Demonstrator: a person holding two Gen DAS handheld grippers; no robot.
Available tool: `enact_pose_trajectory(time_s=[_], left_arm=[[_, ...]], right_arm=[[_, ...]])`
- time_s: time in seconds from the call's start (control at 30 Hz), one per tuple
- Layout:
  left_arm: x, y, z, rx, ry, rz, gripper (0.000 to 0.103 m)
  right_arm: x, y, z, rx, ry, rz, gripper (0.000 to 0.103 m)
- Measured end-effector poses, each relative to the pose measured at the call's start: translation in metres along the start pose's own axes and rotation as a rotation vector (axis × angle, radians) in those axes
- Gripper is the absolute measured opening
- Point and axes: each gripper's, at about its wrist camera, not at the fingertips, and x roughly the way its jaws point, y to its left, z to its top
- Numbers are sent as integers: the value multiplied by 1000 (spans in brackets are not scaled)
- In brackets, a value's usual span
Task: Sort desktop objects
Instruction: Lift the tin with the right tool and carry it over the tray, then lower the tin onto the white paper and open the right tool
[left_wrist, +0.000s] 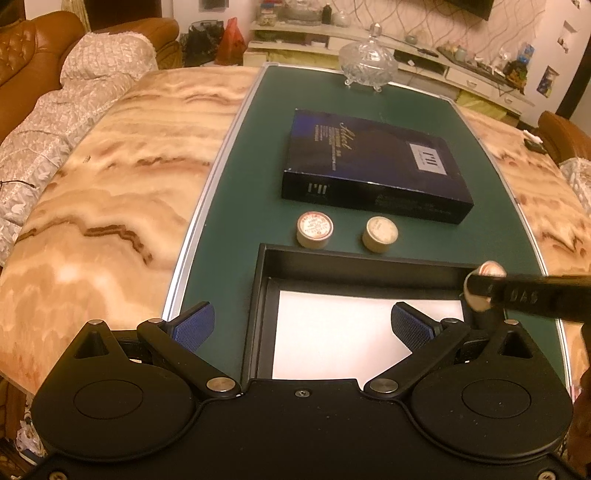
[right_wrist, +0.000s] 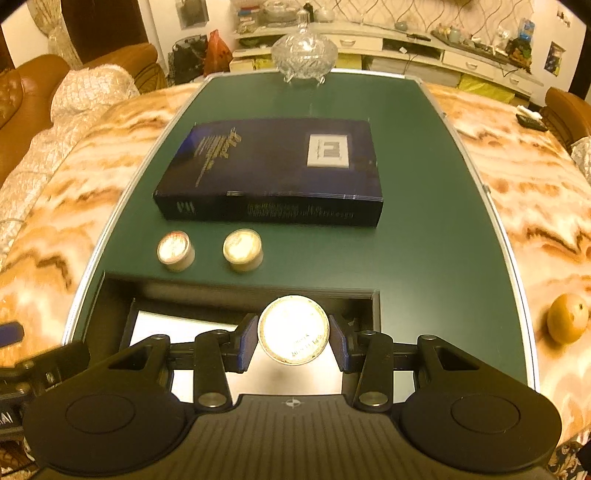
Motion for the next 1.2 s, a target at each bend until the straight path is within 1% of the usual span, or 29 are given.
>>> enact_pose_trajectory(time_s=[0.2,0.63,1.2], left_arm=[[-3,2,-5,-5,-2,-6,103],[-8,2,-11,-13,-6,-13,103],[-6,0,-18,-16,4,-19,103]], right_arm=[[5,1,-17,2,28,-6,45],[16,-2,-36,2,64,-26,45],[35,-11,-42,23,100,-48,45]])
